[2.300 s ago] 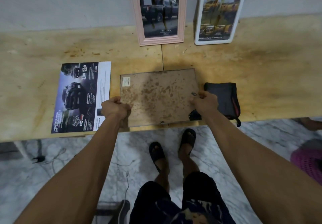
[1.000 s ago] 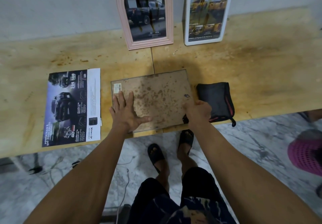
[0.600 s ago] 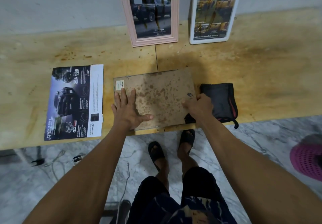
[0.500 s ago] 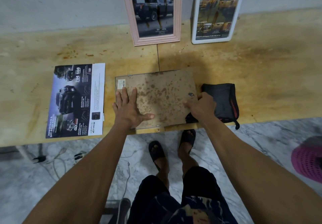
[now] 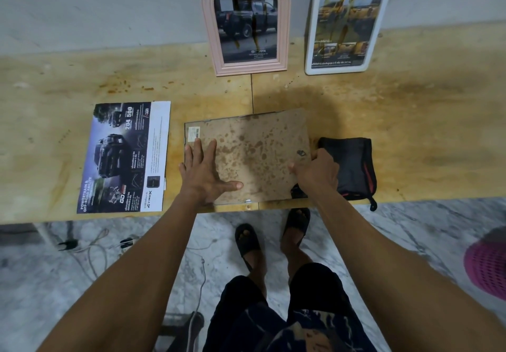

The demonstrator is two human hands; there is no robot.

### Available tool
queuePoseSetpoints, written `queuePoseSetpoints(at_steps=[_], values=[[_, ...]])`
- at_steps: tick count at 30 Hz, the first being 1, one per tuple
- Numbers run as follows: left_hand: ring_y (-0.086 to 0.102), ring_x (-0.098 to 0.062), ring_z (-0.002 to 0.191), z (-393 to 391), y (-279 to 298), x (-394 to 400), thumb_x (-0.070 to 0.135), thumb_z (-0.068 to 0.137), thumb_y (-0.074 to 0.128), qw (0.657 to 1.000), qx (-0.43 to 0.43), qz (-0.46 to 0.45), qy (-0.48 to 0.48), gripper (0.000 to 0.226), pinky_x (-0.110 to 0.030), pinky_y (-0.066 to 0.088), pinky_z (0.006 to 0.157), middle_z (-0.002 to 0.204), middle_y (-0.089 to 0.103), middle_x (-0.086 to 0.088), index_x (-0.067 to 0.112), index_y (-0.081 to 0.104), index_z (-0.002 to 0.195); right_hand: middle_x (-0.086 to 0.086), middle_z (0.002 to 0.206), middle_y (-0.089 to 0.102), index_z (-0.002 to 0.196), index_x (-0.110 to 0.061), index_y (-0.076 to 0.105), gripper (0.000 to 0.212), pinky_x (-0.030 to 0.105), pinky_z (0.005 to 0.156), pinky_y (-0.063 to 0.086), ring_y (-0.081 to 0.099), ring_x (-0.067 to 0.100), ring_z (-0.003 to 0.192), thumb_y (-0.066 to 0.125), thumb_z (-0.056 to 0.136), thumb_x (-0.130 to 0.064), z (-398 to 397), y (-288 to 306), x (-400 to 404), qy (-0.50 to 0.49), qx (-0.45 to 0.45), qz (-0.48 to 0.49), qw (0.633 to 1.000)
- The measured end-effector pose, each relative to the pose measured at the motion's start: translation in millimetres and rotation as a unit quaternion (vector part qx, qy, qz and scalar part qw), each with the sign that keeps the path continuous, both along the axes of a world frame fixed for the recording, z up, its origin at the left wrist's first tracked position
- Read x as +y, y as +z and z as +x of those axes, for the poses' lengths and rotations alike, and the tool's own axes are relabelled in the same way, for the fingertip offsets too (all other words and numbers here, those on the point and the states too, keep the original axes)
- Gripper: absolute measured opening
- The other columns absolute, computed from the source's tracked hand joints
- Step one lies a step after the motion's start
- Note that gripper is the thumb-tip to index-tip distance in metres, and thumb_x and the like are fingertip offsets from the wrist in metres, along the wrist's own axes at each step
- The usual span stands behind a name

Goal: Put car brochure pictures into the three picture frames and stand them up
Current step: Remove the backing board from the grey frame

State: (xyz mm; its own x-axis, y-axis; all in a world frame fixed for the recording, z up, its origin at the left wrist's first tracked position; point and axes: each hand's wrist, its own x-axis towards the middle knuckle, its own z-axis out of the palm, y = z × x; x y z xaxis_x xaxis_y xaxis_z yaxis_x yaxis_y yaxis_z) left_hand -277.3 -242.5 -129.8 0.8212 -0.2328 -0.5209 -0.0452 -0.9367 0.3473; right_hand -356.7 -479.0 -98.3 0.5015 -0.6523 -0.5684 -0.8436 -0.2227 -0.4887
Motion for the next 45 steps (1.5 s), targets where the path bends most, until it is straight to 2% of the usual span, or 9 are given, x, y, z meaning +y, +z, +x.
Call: queuePoseSetpoints(at_steps=[5, 19, 24, 27, 32, 35, 41, 43, 45], values=[[-0.027, -0.028, 0.150, 1, -2, -1, 0.072, 0.059, 0.080, 1.000, -0.001, 0.007, -0.002, 0.136, -0.061, -0.005, 0.119, 0.166, -0.023, -0.002, 0.036, -0.004, 0.160, 0.007, 0.116, 0.058, 0.103, -0.023, 0.051, 0.037, 0.046, 0.094, 0.050, 0.056, 0.028, 0.103, 0.076, 0.077, -0.035, 5, -3, 0, -0.033, 0.006, 0.027, 0.999], [-0.021, -0.025, 0.153, 2, 0, -6, 0.073, 0.049, 0.084, 0.999, -0.011, 0.000, 0.032, 0.140, -0.061, 0.001, 0.120, 0.168, -0.015, 0.000, 0.036, 0.006, 0.160, 0.007, 0.114, 0.054, 0.101, -0.021, 0.045, 0.041, 0.049, 0.091, 0.051, 0.054, 0.029, 0.102, 0.075, 0.077, -0.036, 6, -8, -4, 0.009, 0.012, 0.022, 1.000], [-0.013, -0.022, 0.154, 2, 3, 1, 0.072, 0.043, 0.087, 0.998, -0.024, -0.032, 0.047, 0.143, -0.060, 0.011, 0.122, 0.168, -0.009, -0.003, 0.032, 0.014, 0.159, 0.007, 0.110, 0.056, 0.101, -0.021, 0.047, 0.043, 0.049, 0.088, 0.051, 0.056, 0.030, 0.103, 0.071, 0.073, -0.043, 7, -6, -9, 0.053, 0.045, -0.003, 0.998], [-0.010, -0.023, 0.154, 1, 4, 3, 0.070, 0.042, 0.089, 0.998, -0.025, -0.039, 0.049, 0.143, -0.057, 0.014, 0.123, 0.167, -0.009, -0.005, 0.030, 0.015, 0.159, 0.007, 0.107, 0.057, 0.102, -0.018, 0.048, 0.040, 0.050, 0.088, 0.051, 0.056, 0.031, 0.101, 0.070, 0.076, -0.038, 7, -6, -9, 0.062, 0.032, -0.008, 0.998], [-0.008, -0.023, 0.155, 1, 7, 3, 0.069, 0.041, 0.090, 0.997, -0.016, -0.050, 0.055, 0.145, -0.052, 0.017, 0.124, 0.167, -0.012, -0.003, 0.032, 0.015, 0.159, 0.009, 0.114, 0.050, 0.110, -0.010, 0.048, 0.042, 0.039, 0.079, 0.047, 0.052, 0.029, 0.102, 0.068, 0.081, -0.032, 8, -7, -9, 0.088, 0.016, -0.027, 0.996], [-0.006, -0.024, 0.155, 2, 6, 5, 0.069, 0.039, 0.090, 0.997, -0.013, -0.056, 0.057, 0.145, -0.051, 0.018, 0.124, 0.167, -0.012, -0.003, 0.032, 0.017, 0.159, 0.006, 0.100, 0.055, 0.102, -0.011, 0.049, 0.035, 0.035, 0.071, 0.045, 0.055, 0.026, 0.092, 0.070, 0.081, -0.030, 8, -5, -13, 0.076, 0.006, -0.021, 0.997], [0.006, -0.030, 0.152, 1, 2, 4, 0.089, 0.027, 0.070, 0.997, -0.045, -0.049, 0.038, 0.147, -0.055, 0.027, 0.119, 0.163, 0.005, -0.007, 0.030, 0.021, 0.153, 0.004, 0.096, 0.056, 0.102, -0.008, 0.054, 0.036, 0.042, 0.078, 0.053, 0.056, 0.024, 0.090, 0.072, 0.078, -0.027, 2, -4, -33, 0.043, -0.009, 0.008, 0.999], [0.015, -0.033, 0.149, 2, 2, 4, 0.090, 0.026, 0.070, 0.996, -0.047, -0.051, 0.049, 0.146, -0.056, 0.032, 0.115, 0.158, 0.012, -0.007, 0.030, 0.020, 0.149, 0.005, 0.099, 0.058, 0.102, -0.008, 0.055, 0.034, 0.041, 0.079, 0.055, 0.056, 0.023, 0.090, 0.072, 0.078, -0.026, -1, -7, -43, 0.024, -0.014, 0.024, 0.999], [0.013, -0.032, 0.150, 2, 3, 4, 0.088, 0.029, 0.073, 0.997, -0.045, -0.042, 0.042, 0.149, -0.056, 0.030, 0.116, 0.159, 0.011, -0.007, 0.028, 0.013, 0.152, 0.007, 0.101, 0.060, 0.100, -0.008, 0.056, 0.031, 0.042, 0.079, 0.056, 0.057, 0.023, 0.092, 0.072, 0.079, -0.024, -4, -10, -48, 0.014, -0.012, 0.039, 0.999]])
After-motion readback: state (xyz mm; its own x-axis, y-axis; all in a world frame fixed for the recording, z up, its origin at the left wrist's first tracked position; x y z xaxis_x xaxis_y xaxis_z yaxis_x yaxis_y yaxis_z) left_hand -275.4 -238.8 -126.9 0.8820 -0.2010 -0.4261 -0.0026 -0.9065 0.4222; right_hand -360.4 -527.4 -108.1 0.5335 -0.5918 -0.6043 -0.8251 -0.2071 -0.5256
